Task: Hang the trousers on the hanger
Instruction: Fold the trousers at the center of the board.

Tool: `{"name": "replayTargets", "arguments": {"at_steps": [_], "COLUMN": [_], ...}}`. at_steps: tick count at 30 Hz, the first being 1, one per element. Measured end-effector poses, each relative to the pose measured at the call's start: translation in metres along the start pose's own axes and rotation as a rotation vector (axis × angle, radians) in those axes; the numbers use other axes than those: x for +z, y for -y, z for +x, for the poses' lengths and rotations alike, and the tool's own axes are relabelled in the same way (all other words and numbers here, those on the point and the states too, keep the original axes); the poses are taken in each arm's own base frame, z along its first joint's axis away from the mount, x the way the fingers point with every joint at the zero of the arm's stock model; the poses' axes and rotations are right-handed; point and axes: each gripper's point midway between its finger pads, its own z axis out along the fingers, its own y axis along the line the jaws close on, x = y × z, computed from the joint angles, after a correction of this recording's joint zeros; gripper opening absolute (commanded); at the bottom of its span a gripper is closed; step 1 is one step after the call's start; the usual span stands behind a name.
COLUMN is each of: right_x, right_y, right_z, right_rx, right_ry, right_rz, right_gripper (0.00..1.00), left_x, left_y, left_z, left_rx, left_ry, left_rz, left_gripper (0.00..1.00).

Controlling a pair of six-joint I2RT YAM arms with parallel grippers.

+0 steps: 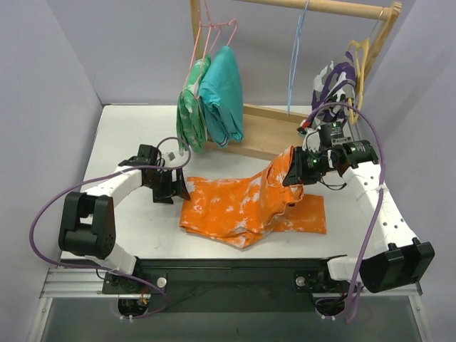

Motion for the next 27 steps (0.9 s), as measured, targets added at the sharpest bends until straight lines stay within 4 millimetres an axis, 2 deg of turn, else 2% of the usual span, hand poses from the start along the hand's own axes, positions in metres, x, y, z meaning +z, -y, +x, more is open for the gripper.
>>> {"name": "replayTargets", "arguments": {"at_steps": [3,5,6,7,9,12,15,18,20,27], "right_x": [0.006,0.007,0.007,0.005,-0.001,-0.015,-0.027,-0.031,-0.025,0.018], "right_y": [0.028,0.048,0.059,0.070,0.093,0.115,0.119,0.114,0.112,0.117], "right_z": [0.012,0.020,0.024,0.027,0.034,0.041,0.040,0.040,0.045,0.073], "right_rx": [0.037,0.071,0.091,0.116,0.163,0.199,0.218,0.219,0.216,0.258], "right_ry": [-0.011,-0.008,-0.004,0.004,0.031,0.077,0.135,0.203,0.208,0.067], "right_rz": [0.066,0.128,0.166,0.206,0.311,0.439,0.497,0.487,0.462,0.410], "right_gripper": [0.00,0.35,0.62,1.00,1.00,1.00,1.00,0.98,0.96,0.94], "left_x": [0.004,0.004,0.005,0.005,0.005,0.005,0.005,0.006,0.008,0.019], "left_y": [-0.003,-0.004,-0.004,-0.005,-0.005,-0.004,-0.003,-0.003,-0.002,0.000], "left_z": [0.003,0.003,0.002,0.002,0.002,0.001,-0.001,0.000,0.004,0.025], "left_rx": [-0.011,-0.013,-0.013,-0.013,-0.016,-0.020,-0.022,-0.017,-0.014,-0.046], "left_ry": [-0.012,-0.011,-0.008,-0.007,-0.005,-0.001,0.006,0.015,0.018,-0.015], "left_rz": [-0.008,-0.010,-0.012,-0.013,-0.014,-0.013,-0.010,0.000,0.018,0.083], "left_gripper": [0.85,0.85,0.85,0.85,0.85,0.85,0.85,0.85,0.85,0.85]}}
